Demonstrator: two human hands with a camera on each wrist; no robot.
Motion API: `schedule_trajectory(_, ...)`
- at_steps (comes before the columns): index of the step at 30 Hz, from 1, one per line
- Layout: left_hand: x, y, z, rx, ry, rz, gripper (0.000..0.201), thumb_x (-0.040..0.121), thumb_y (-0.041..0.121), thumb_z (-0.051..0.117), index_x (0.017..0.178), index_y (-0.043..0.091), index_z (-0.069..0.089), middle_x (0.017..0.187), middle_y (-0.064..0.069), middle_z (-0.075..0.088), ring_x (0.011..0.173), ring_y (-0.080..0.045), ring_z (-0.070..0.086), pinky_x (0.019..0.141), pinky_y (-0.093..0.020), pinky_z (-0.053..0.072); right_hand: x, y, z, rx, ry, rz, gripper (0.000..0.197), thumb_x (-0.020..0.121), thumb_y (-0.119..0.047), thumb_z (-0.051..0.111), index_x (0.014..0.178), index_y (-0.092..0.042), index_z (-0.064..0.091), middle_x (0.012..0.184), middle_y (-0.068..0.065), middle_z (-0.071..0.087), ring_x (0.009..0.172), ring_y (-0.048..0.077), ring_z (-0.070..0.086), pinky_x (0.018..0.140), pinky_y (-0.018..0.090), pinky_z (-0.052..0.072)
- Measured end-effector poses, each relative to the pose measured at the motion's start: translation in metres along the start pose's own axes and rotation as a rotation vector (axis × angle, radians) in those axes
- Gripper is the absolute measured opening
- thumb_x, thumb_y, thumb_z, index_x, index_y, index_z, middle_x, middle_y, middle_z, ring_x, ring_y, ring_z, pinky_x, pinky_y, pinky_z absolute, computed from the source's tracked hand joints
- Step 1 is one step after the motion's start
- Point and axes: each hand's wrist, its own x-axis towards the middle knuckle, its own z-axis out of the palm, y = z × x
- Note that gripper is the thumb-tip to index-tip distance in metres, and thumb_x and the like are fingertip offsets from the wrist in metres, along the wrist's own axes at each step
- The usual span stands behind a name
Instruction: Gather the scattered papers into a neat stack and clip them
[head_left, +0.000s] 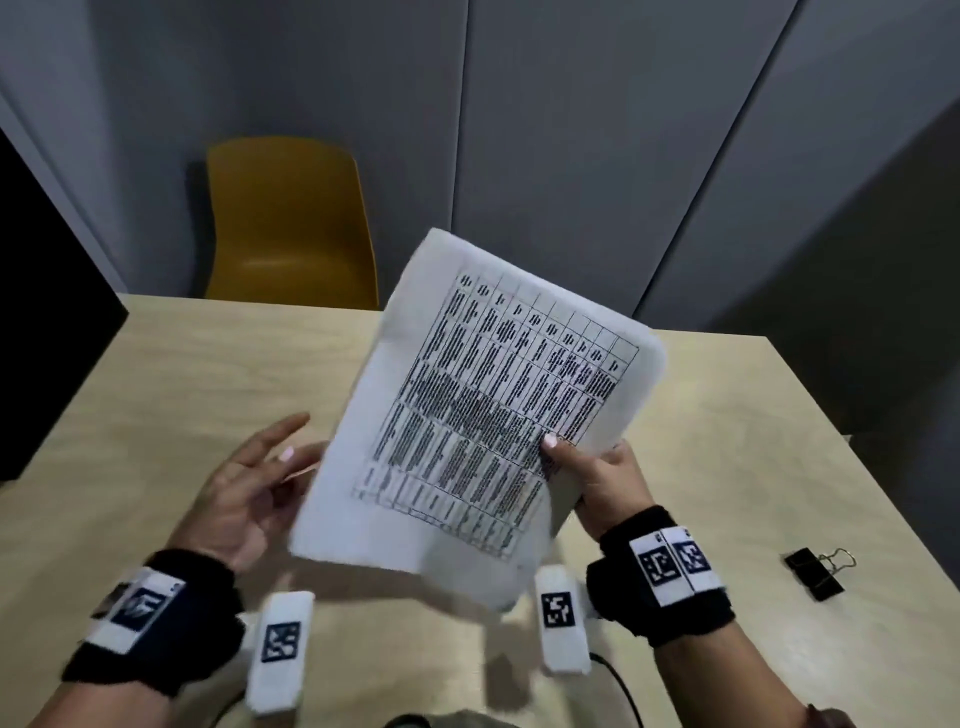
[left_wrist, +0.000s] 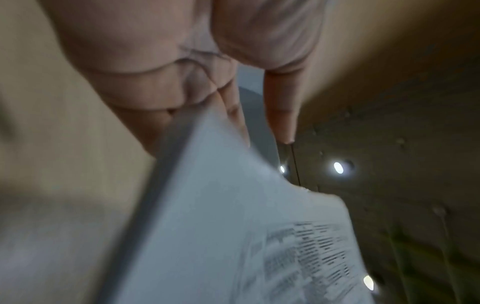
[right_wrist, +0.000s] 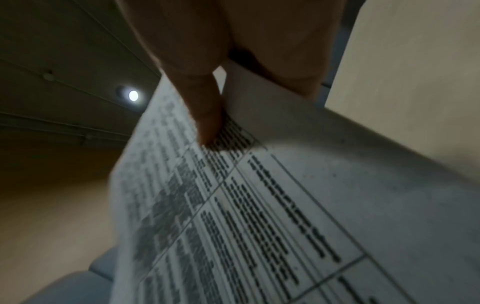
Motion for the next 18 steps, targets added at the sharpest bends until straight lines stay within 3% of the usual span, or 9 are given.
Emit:
schedule_trajectory(2,0.0,0.017,0.0,0.168,-0.17,-0.018,0.068,0.043,0.042,0.089,0.106,0.026,0.068,0.092,-0.008,0.075,0.078,-0.018,0.072,0.066,-0.027,0.058,-0.001,-0.006,-0.004,-0.131,-0.069,-0.03,0.018,0.079,0.01,0.06,0.076,-0.008,0.063,0.059,-0.002,0.068,0.058,0.016,0.063,0.056,0.029,0.055)
schedule_trajectory(4,0.004,0.021,0.012,0.302,-0.218,0.03,0.094,0.027,0.049,0.091,0.112,0.024,0.06,0.092,-0.003,0.075,0.079,-0.014,0.072,0.063,-0.025,0.058,-0.003,-0.008,0.002,-0.25,-0.118,-0.055,0.019,0.078,0.008,0.063,0.079,-0.01,0.067,0.068,-0.001,0.073,0.069,0.021,0.067,0.068,0.036,0.058)
schedule_trajectory(7,0.01,0.019,0.04,0.407,-0.164,0.178,0.08,0.033,0.057,0.087,0.101,0.02,0.065,0.091,0.009,0.075,0.085,-0.008,0.07,0.07,-0.022,0.056,-0.006,-0.005,0.015,-0.378,-0.129,-0.071,0.014,0.078,-0.001,0.067,0.081,-0.014,0.068,0.076,0.0,0.074,0.08,0.025,0.069,0.077,0.04,0.057)
schedule_trajectory(9,0.011,0.012,0.051,0.516,-0.088,0.257,0.059,0.04,0.069,0.078,0.084,0.031,0.074,0.082,0.018,0.073,0.079,-0.001,0.067,0.072,-0.018,0.055,-0.006,-0.002,0.022,-0.418,-0.085,-0.123,0.012,0.08,-0.004,0.066,0.079,-0.016,0.065,0.08,0.004,0.07,0.085,0.03,0.067,0.079,0.042,0.056)
schedule_trajectory(10,0.011,0.009,0.055,0.536,-0.07,0.284,0.044,0.046,0.068,0.076,0.079,0.039,0.074,0.076,0.022,0.072,0.074,0.004,0.065,0.07,-0.015,0.053,-0.006,-0.001,0.025,-0.415,-0.052,-0.155,0.015,0.081,-0.003,0.066,0.078,-0.018,0.064,0.081,0.005,0.069,0.086,0.032,0.066,0.08,0.043,0.055)
schedule_trajectory(12,0.012,0.007,0.063,0.557,-0.084,0.324,0.012,0.064,0.045,0.073,0.075,0.051,0.071,0.072,0.03,0.069,0.072,0.012,0.063,0.07,-0.01,0.05,-0.005,0.0,0.028,-0.399,-0.006,-0.21,0.025,0.081,0.001,0.065,0.076,-0.024,0.064,0.077,-0.003,0.069,0.082,0.026,0.066,0.078,0.04,0.055)
schedule_trajectory(13,0.012,0.007,0.064,0.586,-0.077,0.343,0.02,0.068,0.035,0.07,0.076,0.054,0.07,0.074,0.032,0.068,0.076,0.013,0.063,0.072,-0.009,0.049,-0.005,0.001,0.028,-0.394,-0.004,-0.221,0.026,0.08,0.002,0.065,0.077,-0.024,0.064,0.073,-0.009,0.07,0.078,0.018,0.066,0.075,0.037,0.056)
schedule_trajectory(15,0.013,0.007,0.062,0.617,-0.066,0.346,0.02,0.063,0.039,0.071,0.08,0.048,0.072,0.08,0.032,0.069,0.082,0.011,0.064,0.077,-0.012,0.051,-0.006,0.0,0.027,-0.382,-0.035,-0.231,0.021,0.079,0.002,0.067,0.086,-0.018,0.064,0.072,-0.011,0.071,0.073,0.003,0.067,0.069,0.026,0.057)
schedule_trajectory(18,0.015,0.005,0.059,0.61,-0.071,0.381,0.035,0.057,0.037,0.075,0.09,0.029,0.068,0.086,0.029,0.07,0.085,0.007,0.065,0.079,-0.013,0.051,-0.004,-0.004,0.025,-0.311,-0.018,-0.274,0.033,0.076,0.0,0.071,0.102,-0.012,0.056,0.09,-0.004,0.069,0.079,0.002,0.067,0.072,0.025,0.057)
